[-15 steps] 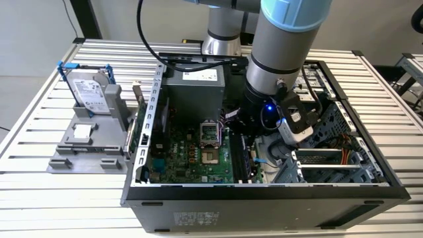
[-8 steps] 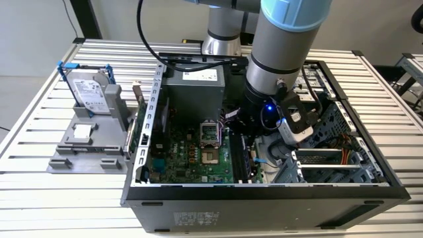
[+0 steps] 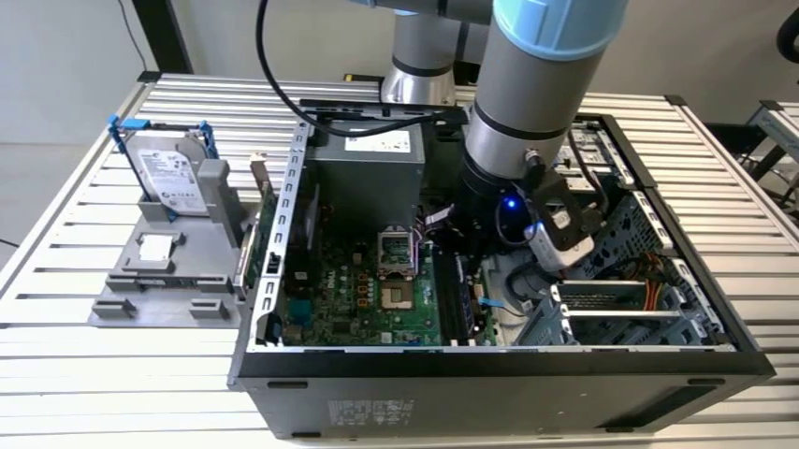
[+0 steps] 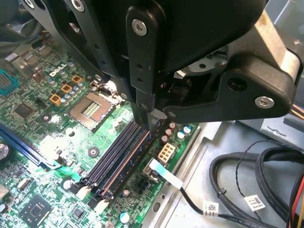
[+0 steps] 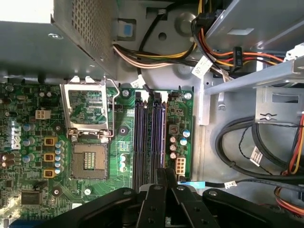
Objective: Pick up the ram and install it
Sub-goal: 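Press down the ram until it locks into place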
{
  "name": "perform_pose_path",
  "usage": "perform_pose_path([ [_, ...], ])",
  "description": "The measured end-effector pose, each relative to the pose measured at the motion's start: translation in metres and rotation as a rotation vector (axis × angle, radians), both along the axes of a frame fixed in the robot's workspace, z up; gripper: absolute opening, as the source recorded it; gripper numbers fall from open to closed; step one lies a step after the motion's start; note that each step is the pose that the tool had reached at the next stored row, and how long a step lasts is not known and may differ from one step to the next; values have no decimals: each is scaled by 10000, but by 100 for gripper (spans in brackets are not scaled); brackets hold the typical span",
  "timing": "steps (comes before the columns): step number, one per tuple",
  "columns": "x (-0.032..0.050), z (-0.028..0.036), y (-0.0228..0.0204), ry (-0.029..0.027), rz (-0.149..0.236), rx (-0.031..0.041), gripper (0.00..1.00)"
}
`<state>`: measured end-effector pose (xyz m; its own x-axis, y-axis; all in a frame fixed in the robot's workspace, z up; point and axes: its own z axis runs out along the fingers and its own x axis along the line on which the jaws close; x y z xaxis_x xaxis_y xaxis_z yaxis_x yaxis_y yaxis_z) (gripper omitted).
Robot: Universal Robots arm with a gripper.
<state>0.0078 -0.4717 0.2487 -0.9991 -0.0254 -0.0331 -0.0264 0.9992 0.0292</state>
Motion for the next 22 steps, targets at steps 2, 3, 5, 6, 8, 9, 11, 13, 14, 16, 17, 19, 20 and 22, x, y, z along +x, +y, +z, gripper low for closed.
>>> perform_pose_path([
  [2, 0, 0, 0, 5, 186, 79, 0],
  [3, -1, 0, 0, 6, 290, 102, 0],
  [5, 0, -1, 1, 5, 533, 126, 0],
  [6, 0, -1, 1, 6, 666, 127, 0],
  [8, 0, 0, 0, 8, 931, 124, 0],
  [9, 0, -1, 0, 9, 1088, 125, 0],
  [11, 0, 0, 0, 11, 1424, 125, 0],
  [13, 0, -1, 0, 13, 1765, 125, 0],
  [14, 0, -1, 0, 15, 1950, 125, 0],
  [16, 0, 0, 0, 17, 2299, 124, 0],
  [17, 0, 0, 0, 18, 2459, 124, 0],
  [19, 0, -1, 0, 20, 2766, 124, 0],
  [20, 0, -1, 0, 21, 2916, 124, 0],
  [22, 0, 0, 0, 23, 3199, 123, 0],
])
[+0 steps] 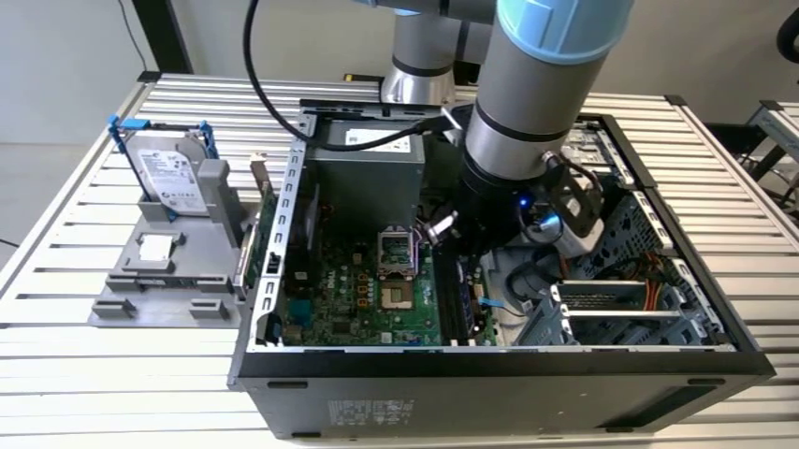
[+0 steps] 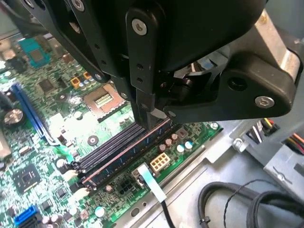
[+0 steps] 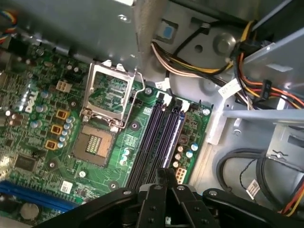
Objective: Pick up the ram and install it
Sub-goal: 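Press down the ram until it locks into place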
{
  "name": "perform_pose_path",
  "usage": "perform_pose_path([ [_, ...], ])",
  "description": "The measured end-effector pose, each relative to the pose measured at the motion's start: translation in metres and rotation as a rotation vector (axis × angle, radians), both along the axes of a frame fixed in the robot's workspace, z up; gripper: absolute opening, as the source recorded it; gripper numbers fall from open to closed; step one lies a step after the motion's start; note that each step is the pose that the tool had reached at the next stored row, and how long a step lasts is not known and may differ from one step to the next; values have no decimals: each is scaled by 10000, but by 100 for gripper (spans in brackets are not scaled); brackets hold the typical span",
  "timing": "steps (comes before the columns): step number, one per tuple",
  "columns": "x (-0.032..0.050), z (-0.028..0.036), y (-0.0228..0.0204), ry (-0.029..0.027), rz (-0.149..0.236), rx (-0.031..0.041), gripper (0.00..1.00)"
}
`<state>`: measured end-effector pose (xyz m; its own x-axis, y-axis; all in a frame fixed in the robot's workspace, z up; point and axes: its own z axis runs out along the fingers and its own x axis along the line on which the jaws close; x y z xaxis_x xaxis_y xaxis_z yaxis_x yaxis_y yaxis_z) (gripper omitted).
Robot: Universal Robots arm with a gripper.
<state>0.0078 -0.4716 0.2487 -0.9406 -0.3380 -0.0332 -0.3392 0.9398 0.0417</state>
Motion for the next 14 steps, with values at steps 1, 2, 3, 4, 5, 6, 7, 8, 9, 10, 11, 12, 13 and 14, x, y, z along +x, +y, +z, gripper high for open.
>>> perform_pose_path([
  [1, 0, 0, 0, 0, 153, 0, 0],
  [2, 0, 0, 0, 0, 286, 0, 0],
  [3, 0, 0, 0, 0, 434, 1, 0],
  [4, 0, 0, 0, 0, 575, 0, 0],
  [5, 0, 0, 0, 0, 724, 0, 0],
  [6, 0, 0, 0, 0, 874, 0, 0],
  [7, 0, 0, 0, 0, 1036, 1, 0],
  [8, 0, 0, 0, 0, 1198, 1, 0],
  [9, 0, 0, 0, 0, 1368, 1, 0],
  [10, 0, 0, 0, 0, 1533, 1, 0],
  [11, 0, 0, 0, 0, 1714, 1, 0],
  [12, 0, 0, 0, 0, 1899, 0, 0],
  [13, 0, 0, 0, -2, 2074, 0, 0],
  [14, 0, 0, 0, -5, 2256, 0, 0],
])
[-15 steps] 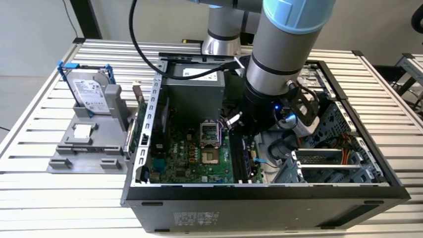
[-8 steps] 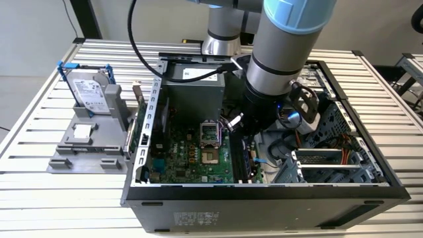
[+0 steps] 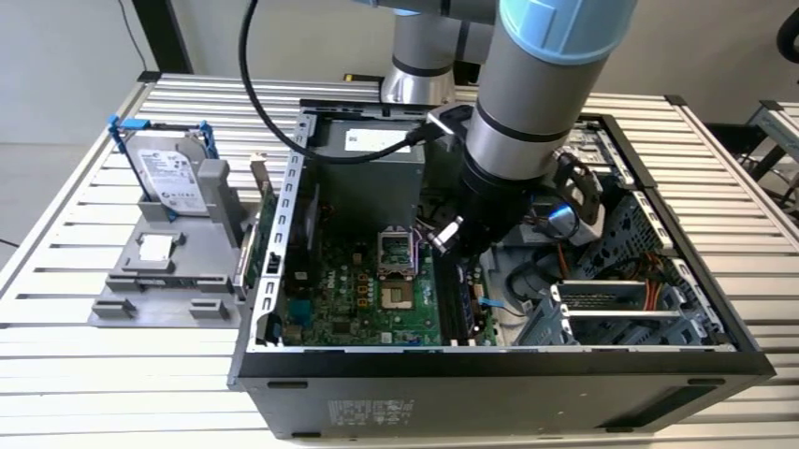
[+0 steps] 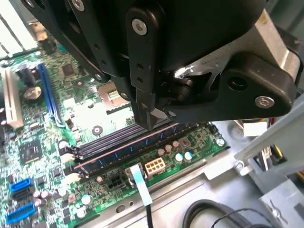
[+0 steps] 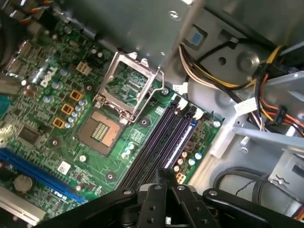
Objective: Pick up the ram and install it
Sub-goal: 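Press down the ram until it locks into place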
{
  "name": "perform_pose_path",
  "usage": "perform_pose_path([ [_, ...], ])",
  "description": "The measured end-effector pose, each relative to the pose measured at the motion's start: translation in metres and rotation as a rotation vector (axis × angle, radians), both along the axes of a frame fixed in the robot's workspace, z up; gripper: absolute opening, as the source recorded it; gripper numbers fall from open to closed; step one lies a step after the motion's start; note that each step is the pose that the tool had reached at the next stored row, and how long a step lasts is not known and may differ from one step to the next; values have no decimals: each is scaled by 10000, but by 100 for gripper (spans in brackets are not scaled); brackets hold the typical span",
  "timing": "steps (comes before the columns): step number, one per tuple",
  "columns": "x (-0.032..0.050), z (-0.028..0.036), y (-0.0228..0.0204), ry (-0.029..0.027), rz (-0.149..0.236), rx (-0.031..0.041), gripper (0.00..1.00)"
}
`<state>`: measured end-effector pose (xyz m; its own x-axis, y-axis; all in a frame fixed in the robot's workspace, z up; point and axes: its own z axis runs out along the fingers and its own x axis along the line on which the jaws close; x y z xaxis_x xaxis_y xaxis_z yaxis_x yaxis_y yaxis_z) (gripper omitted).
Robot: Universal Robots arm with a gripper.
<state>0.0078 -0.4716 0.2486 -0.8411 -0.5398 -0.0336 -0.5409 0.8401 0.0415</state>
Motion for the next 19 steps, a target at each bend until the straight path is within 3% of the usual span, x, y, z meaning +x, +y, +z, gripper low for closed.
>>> perform_pose_path([
  [19, 0, 0, 0, -24, 3461, 1, 0],
])
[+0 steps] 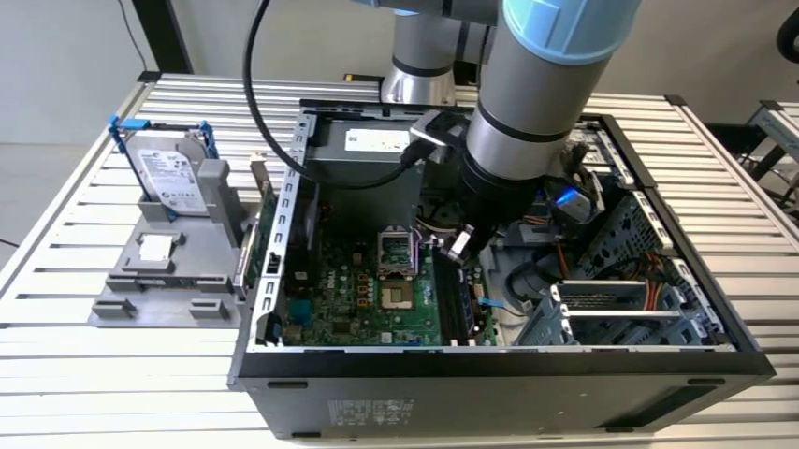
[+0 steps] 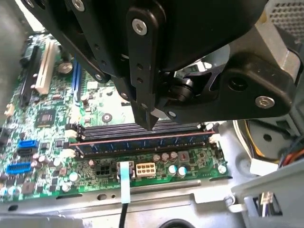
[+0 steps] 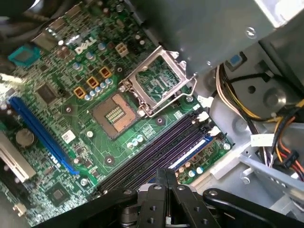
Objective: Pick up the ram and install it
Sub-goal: 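Press down the ram until it locks into place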
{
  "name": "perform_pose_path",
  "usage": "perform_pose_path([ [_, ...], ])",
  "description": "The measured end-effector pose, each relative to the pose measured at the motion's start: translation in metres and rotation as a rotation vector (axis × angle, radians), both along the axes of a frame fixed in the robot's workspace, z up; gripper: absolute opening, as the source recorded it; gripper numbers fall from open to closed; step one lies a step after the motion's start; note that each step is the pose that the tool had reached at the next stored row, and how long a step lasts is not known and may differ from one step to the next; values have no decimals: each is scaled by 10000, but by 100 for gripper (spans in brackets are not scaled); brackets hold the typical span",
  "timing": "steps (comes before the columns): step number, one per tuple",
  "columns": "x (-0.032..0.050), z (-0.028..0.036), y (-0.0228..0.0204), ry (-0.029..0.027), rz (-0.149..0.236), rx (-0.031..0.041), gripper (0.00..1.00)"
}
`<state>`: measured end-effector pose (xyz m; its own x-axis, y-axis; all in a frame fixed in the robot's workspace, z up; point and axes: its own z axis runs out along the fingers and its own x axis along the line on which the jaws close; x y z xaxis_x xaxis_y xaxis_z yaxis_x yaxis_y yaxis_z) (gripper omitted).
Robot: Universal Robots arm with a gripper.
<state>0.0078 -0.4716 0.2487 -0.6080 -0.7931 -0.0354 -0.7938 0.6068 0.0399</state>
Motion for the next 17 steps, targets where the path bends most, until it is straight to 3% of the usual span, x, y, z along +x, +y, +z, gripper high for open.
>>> perform_pose_path([
  [5, 0, 0, 0, -3, 1077, 0, 0],
  [17, 0, 0, 0, -6, 2920, 0, 0],
])
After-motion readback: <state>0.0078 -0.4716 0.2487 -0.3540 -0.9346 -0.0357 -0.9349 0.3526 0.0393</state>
